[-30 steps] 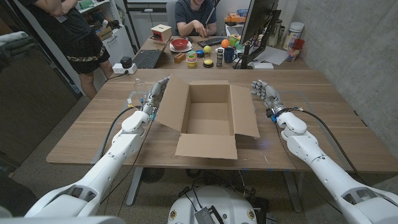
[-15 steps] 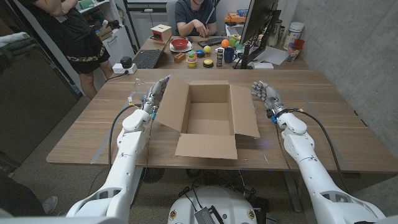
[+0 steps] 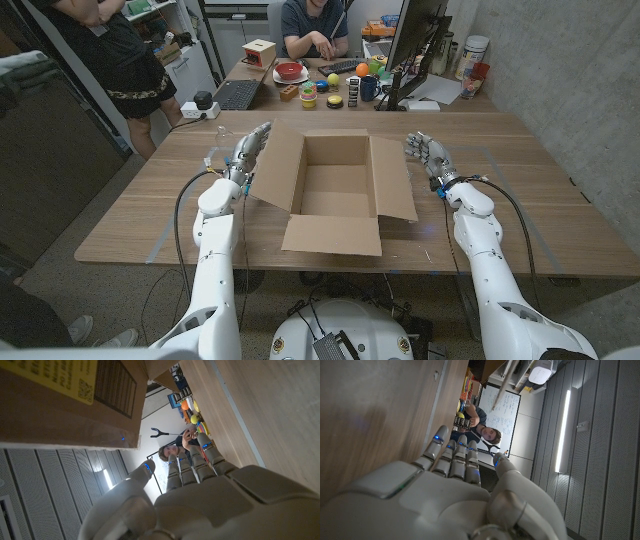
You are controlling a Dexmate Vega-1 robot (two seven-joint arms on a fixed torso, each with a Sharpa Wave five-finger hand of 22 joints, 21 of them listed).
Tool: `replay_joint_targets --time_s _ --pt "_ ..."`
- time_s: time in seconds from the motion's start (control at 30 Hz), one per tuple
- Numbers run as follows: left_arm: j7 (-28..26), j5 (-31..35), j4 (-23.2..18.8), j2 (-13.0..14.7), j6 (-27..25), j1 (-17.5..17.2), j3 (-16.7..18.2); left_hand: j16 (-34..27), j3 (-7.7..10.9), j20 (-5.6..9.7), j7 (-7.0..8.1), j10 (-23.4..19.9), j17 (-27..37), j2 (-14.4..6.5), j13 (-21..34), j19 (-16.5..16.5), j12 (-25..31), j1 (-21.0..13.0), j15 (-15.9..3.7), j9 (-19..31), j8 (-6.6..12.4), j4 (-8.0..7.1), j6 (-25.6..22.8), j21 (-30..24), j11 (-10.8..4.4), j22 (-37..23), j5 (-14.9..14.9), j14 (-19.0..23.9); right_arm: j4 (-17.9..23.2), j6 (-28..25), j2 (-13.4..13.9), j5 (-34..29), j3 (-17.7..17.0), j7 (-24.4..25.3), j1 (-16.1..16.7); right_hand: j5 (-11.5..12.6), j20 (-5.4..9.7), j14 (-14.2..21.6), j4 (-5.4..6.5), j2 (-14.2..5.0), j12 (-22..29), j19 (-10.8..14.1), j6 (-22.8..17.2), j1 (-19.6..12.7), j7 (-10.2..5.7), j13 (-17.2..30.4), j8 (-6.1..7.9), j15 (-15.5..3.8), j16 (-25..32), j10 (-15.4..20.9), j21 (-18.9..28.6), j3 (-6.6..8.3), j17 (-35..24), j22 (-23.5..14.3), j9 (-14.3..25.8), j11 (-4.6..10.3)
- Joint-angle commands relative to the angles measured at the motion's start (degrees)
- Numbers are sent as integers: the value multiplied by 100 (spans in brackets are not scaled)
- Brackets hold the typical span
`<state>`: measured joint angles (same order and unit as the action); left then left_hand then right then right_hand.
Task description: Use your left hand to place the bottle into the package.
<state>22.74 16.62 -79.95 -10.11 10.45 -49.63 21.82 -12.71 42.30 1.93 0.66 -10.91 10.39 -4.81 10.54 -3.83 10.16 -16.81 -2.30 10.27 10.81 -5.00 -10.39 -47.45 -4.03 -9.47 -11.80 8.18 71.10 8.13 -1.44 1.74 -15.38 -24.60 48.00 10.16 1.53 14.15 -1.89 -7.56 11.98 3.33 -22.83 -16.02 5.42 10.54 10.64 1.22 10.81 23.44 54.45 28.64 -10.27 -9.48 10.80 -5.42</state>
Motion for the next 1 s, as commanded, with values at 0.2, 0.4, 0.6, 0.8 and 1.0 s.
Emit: replay_joint_targets --time_s 0.2,0.4,0.6,0.8,1.0 --pt "-923 1162 -70 -726 1232 -96 655 53 -24 205 67 89 17 93 14 35 -9 -141 -224 33 -45 108 248 60 -113 -34 -44 -74 -59 -18 -458 -591 -537 -393 -141 32 -7 39 -8 21 24 73 -31 0 2 20 32 -16 30 20 -26 10 -24 -33 7 2" --pt "-1017 1457 -150 -789 1347 -124 698 81 -46 245 118 142 3 200 15 54 -7 -219 -255 37 -31 217 322 104 -169 -37 -49 -95 -120 37 -530 -680 -582 -458 -194 31 -7 39 -2 24 23 76 -27 13 1 20 31 -19 29 18 -38 5 -24 -34 7 1" --pt "-1483 1979 -312 -912 1355 -202 692 141 -146 287 186 453 47 232 18 499 -37 -271 -278 45 -37 267 645 339 -247 -49 -46 -351 -239 115 -572 -730 -638 -500 -246 28 -8 40 7 26 25 77 -26 30 11 20 31 -19 29 22 -54 -2 -26 -34 7 -9" --pt "-2157 2449 -348 -1009 1500 -268 678 165 -221 281 205 577 43 283 19 600 -43 -309 -285 48 -47 323 792 400 -252 -55 -36 -457 -305 155 -605 -761 -691 -516 -288 26 -9 41 16 31 24 85 -23 48 8 20 30 -18 29 19 -66 -11 -27 -35 6 -5" --pt "-2868 2943 -392 -1091 1511 -327 613 180 -376 262 210 789 46 394 21 753 -43 -321 -266 54 -37 378 989 493 -266 -63 -16 -607 -333 144 -617 -825 -709 -512 -322 22 -9 38 31 33 24 90 -23 71 2 20 31 -16 29 19 -76 -23 -31 -35 7 -11"
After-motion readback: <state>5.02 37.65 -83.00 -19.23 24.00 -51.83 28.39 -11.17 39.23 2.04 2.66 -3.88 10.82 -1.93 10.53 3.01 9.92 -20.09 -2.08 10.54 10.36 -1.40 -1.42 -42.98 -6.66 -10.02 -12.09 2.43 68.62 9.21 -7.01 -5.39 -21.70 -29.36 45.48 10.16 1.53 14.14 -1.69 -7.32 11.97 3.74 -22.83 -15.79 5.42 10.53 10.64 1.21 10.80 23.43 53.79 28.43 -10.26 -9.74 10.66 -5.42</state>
